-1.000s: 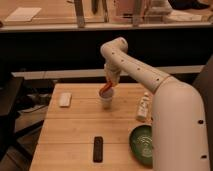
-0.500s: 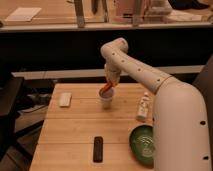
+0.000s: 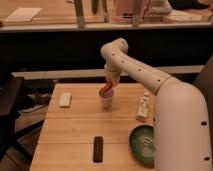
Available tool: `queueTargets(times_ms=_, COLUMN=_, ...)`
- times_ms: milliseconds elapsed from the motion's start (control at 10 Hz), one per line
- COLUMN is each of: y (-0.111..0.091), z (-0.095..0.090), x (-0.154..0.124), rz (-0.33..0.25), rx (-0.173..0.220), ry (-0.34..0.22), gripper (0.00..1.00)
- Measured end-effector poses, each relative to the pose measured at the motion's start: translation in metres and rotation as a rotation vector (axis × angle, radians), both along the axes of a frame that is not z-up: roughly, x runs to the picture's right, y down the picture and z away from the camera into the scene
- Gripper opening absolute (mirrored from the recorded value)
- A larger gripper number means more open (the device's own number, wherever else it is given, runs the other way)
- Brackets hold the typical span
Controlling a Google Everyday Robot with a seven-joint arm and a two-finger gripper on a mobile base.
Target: Place the pepper in the ceramic cup
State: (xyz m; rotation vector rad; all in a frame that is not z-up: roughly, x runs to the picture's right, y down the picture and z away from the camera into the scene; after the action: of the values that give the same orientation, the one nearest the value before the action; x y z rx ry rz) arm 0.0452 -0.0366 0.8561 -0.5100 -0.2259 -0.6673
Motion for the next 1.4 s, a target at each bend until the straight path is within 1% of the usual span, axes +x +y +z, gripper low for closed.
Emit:
queueTargets(times_ms=100, y=0.0003, z=0.0, x=-0.0001, rz=0.0, rx=0.0, ry=-0.001, gripper=0.25)
queueTargets(times_ms=200, y=0.0003, z=-0.0001, x=-0.0002, rz=-0.001, rx=0.001, ry=-0.001, gripper=0.23)
queueTargets(times_ms=300, y=0.0003, z=-0.0001, x=-0.0002, rz=-0.001, rx=0.002, ry=-0.001, gripper=0.24)
queueTargets(times_ms=400, y=0.0006, z=-0.0001, x=-0.0005, rz=-0.001, rx=0.002, ry=-0.002, gripper=0.3)
queueTargets(times_ms=500, y=0.0007, z=-0.0002, x=-0.0004, rz=-0.002, rx=0.003, ry=-0.002, gripper=0.3)
queueTargets(times_ms=1400, y=0.0022, z=-0.0006, x=-0.0013, rz=-0.01, rx=0.005, ry=-0.006, gripper=0.3)
